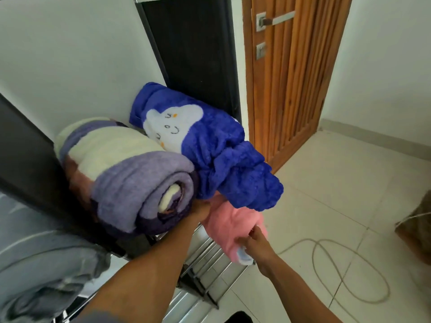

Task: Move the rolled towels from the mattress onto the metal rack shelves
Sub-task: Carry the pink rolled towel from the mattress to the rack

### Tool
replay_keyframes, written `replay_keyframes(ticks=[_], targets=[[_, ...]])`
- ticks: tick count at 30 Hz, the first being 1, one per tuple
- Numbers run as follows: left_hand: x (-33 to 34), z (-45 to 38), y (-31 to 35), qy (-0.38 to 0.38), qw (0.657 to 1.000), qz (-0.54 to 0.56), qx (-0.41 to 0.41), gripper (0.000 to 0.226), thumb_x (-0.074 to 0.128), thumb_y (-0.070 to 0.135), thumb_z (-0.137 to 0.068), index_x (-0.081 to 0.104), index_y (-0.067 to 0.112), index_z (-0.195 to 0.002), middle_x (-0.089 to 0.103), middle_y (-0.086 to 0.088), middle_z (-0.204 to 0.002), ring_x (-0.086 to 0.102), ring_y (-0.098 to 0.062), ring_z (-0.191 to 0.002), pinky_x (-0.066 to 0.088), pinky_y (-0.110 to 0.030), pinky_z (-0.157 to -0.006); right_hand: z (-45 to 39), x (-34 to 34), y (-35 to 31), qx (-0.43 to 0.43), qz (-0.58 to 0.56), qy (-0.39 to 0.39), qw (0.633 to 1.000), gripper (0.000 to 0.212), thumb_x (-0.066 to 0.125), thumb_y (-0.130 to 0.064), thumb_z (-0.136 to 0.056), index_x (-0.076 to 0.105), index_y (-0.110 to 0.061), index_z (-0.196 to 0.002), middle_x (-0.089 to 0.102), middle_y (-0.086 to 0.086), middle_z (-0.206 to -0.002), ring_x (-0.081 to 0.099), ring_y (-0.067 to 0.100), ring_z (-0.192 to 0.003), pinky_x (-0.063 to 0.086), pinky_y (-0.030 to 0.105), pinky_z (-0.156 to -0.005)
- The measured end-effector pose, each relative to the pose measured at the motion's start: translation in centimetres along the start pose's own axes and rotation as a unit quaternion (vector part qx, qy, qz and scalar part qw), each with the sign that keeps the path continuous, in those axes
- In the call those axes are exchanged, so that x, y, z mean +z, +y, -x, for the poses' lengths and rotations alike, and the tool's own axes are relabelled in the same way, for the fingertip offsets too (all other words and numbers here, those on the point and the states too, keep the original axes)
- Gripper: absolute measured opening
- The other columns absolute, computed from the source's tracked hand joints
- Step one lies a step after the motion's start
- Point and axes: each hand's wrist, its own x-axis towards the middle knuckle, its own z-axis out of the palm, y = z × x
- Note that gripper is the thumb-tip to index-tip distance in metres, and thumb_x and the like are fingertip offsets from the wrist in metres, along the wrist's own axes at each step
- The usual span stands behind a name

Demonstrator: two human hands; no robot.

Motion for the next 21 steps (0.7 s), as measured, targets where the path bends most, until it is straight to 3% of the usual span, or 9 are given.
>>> replay_keyframes(ticks=[1,3,9,12,15,18,21], targets=[[-0.1,0.3,0.3,-0.010,1.000,-0.014,-0.004,0.016,0.048,0.014,-0.095,0.059,0.004,-0.102,0.054,-0.006,-0.123,0.051,-0.016,-0.118,0.043,-0.031,-0.101,0.0,-0.1,0.1,0.011,0.007,0.002,1.000,0.059,0.057,-0.009,-0.086,0.034,-0.011,-0.139,0.054,0.005,-0.130,0.053,0.024,-0.114,0.045,0.038,-0.095],[0.1,0.1,0.0,0.014,1.000,-0.016,0.016,0.037,0.051,0.015,-0.091,0.051,0.005,-0.127,0.053,-0.009,-0.137,0.051,-0.026,-0.126,0.039,-0.039,-0.108,0.4,-0.5,0.7,0.036,-0.011,0.005,0.999,0.065,0.059,-0.014,-0.086,0.029,-0.012,-0.144,0.049,0.003,-0.138,0.051,0.025,-0.120,0.044,0.038,-0.098],[0.2,3.7,0.5,0.015,0.999,0.014,0.045,0.042,0.054,0.017,-0.084,0.053,0.010,-0.125,0.059,-0.012,-0.127,0.059,-0.028,-0.113,0.047,-0.031,-0.086,5.4,-3.2,1.8,0.078,-0.074,0.038,0.993,0.065,0.062,-0.014,-0.084,0.033,-0.012,-0.142,0.055,0.009,-0.128,0.055,0.022,-0.105,0.047,0.037,-0.092],[1.1,6.6,1.5,-0.008,0.999,-0.015,0.029,0.038,0.049,0.021,-0.087,0.058,0.002,-0.120,0.064,-0.018,-0.121,0.062,-0.032,-0.107,0.048,-0.031,-0.080,9.6,-5.7,1.8,0.083,-0.085,0.069,0.991,0.062,0.062,-0.015,-0.084,0.036,-0.012,-0.140,0.058,0.012,-0.122,0.054,0.022,-0.103,0.045,0.037,-0.092],[1.8,11.5,4.4,-0.021,0.999,0.035,0.017,0.031,0.057,0.015,-0.086,0.066,0.000,-0.112,0.068,-0.020,-0.115,0.064,-0.033,-0.106,0.051,-0.034,-0.087,14.2,-8.8,2.1,0.078,-0.125,0.096,0.984,0.057,0.062,-0.013,-0.086,0.038,-0.011,-0.137,0.058,0.015,-0.123,0.054,0.023,-0.107,0.045,0.036,-0.091],[3.6,16.1,7.2,-0.046,0.997,0.050,0.044,0.031,0.058,0.021,-0.088,0.067,0.002,-0.111,0.069,-0.016,-0.114,0.064,-0.031,-0.106,0.049,-0.030,-0.086,18.7,-12.5,2.8,0.054,-0.172,0.119,0.976,0.048,0.059,-0.010,-0.088,0.041,-0.011,-0.133,0.058,0.014,-0.123,0.053,0.023,-0.110,0.044,0.037,-0.097],[5.9,21.2,9.9,-0.081,0.990,0.066,0.094,0.030,0.061,0.025,-0.088,0.065,0.009,-0.112,0.064,-0.009,-0.119,0.060,-0.029,-0.112,0.045,-0.030,-0.095,23.5,-16.5,4.3,0.035,-0.225,0.151,0.962,0.038,0.059,-0.010,-0.089,0.046,-0.011,-0.125,0.062,0.010,-0.115,0.057,0.022,-0.108,0.047,0.037,-0.093]])
